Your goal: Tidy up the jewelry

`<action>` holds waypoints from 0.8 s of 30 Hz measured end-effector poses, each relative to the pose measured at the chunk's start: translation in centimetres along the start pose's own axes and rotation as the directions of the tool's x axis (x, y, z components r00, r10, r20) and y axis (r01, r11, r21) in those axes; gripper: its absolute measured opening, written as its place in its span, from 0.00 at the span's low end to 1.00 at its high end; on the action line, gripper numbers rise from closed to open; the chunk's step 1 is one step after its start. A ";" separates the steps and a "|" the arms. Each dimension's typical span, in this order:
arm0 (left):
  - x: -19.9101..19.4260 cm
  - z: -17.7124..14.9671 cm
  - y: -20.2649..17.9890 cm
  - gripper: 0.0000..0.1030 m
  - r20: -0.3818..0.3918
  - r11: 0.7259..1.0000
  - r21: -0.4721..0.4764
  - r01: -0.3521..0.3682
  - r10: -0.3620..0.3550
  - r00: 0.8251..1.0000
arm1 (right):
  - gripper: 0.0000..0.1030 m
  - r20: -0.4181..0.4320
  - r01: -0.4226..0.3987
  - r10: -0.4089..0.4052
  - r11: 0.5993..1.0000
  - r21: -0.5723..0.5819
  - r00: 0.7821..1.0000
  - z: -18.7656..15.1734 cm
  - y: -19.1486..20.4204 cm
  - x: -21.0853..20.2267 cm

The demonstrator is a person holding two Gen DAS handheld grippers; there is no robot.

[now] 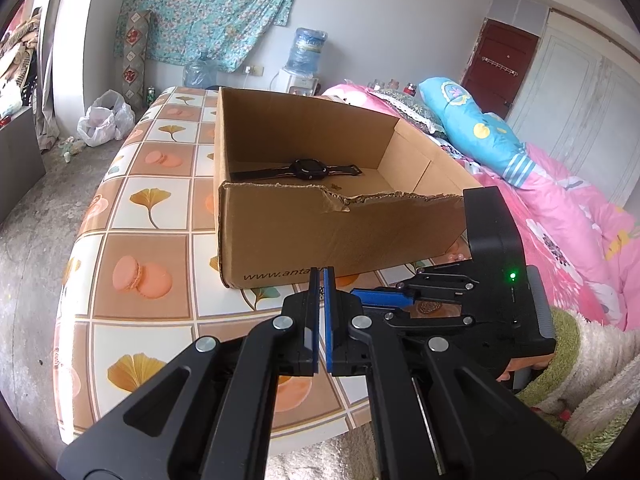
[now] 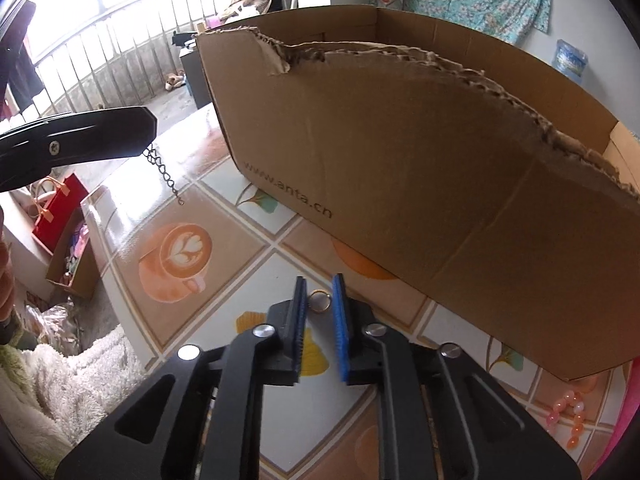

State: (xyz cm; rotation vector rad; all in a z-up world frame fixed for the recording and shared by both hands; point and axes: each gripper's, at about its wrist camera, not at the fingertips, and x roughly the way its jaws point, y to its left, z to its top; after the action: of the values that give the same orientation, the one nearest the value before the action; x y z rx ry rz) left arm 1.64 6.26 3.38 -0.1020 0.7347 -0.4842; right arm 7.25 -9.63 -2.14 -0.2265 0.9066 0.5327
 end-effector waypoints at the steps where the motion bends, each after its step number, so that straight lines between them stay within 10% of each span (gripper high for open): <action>1: 0.0 0.0 0.1 0.01 0.001 1.000 -0.002 0.000 0.000 1.000 | 0.12 0.004 -0.001 0.001 1.000 0.000 1.000 0.0 0.0 -0.1; 15: -1.6 1.3 -1.1 0.01 0.042 0.999 0.030 0.032 -0.034 0.999 | 0.02 0.083 -0.042 0.032 0.992 0.115 0.996 -1.6 -1.8 -5.1; 24: -0.7 1.2 -1.9 0.01 0.015 0.999 0.035 0.018 -0.019 1.000 | 0.18 0.040 -0.024 0.022 0.999 0.048 0.999 -1.2 -1.4 -2.7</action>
State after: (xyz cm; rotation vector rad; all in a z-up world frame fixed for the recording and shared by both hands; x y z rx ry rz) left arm 1.27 4.77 5.19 -0.0804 0.7104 -0.5130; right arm 5.81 -12.21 -0.76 -0.1610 0.8841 0.5340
